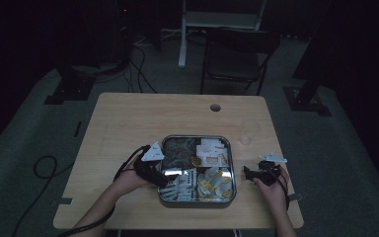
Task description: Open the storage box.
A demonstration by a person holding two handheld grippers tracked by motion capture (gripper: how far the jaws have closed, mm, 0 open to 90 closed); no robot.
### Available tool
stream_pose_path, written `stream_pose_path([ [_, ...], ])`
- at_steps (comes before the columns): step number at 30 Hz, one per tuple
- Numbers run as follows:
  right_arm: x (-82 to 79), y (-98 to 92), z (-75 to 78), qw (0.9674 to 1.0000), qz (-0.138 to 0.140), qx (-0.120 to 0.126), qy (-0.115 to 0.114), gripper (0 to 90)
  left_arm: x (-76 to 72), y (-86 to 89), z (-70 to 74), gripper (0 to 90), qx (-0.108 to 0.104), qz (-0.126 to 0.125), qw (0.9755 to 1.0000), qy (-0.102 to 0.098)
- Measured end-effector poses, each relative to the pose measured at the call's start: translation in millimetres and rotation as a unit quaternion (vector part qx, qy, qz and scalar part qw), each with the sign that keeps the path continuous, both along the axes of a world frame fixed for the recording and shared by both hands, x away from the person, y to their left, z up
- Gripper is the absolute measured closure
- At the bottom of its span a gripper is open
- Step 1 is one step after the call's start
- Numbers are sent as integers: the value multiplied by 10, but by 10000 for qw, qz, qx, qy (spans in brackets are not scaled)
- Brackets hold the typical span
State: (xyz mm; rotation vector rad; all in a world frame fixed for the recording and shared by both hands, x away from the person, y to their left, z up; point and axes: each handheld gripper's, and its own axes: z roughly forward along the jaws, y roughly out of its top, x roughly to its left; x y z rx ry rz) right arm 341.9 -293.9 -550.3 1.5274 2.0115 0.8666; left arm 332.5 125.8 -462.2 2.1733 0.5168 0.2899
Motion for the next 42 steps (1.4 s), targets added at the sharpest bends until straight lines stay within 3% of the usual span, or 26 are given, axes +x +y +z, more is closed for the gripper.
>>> stream_pose_path([
  [19,0,0,0,10000,0,2,0,112,150,-363,-61,22,42,-291,9994,202],
  [32,0,0,0,10000,0,1,-1,112,252,-623,-72,47,280,-467,9982,239],
  [36,0,0,0,10000,0,1,-1,112,277,-688,-82,73,357,-525,9976,283],
  [42,0,0,0,10000,0,1,-1,112,310,-796,-81,223,417,-540,9973,285],
])
